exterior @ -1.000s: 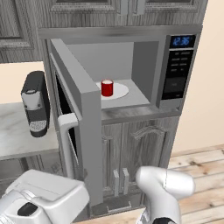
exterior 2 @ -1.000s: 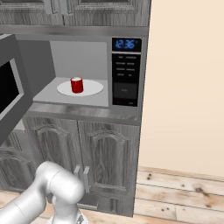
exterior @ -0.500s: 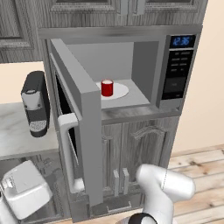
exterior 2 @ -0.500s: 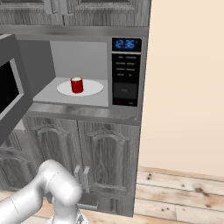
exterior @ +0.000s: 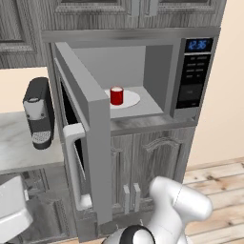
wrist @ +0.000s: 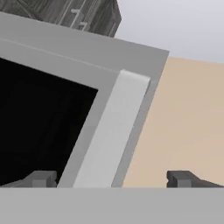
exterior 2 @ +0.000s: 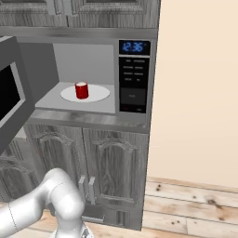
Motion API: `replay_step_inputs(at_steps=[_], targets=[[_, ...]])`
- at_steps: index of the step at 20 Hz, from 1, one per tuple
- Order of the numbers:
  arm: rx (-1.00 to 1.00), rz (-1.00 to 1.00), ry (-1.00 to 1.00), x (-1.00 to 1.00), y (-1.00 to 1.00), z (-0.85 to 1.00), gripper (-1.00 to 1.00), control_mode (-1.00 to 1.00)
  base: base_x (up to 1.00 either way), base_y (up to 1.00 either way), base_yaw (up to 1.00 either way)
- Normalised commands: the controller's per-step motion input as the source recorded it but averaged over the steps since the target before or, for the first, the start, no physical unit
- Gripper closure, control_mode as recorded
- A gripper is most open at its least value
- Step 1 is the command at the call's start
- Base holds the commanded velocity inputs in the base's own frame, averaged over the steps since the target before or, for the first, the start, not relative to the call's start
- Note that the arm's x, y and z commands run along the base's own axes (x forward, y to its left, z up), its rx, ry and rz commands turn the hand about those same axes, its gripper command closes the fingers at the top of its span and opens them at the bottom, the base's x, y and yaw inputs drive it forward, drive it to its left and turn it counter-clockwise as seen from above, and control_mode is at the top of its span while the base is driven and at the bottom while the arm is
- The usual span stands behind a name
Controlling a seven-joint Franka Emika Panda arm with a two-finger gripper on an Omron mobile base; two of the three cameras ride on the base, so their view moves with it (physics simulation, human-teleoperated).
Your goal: Pick the mug from the counter and place it inside the microwave. Then close the microwave.
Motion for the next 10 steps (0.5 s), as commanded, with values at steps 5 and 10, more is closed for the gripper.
replay_step_inputs(at_steps=[5,10], targets=[[-0.03,0.0,0.0,0.37,0.11,-0.31,-1.0,-1.0,0.0,0.0,0.0],[-0.03,0.0,0.0,0.28,0.11,-0.13,-1.0,-1.0,0.0,0.0,0.0]])
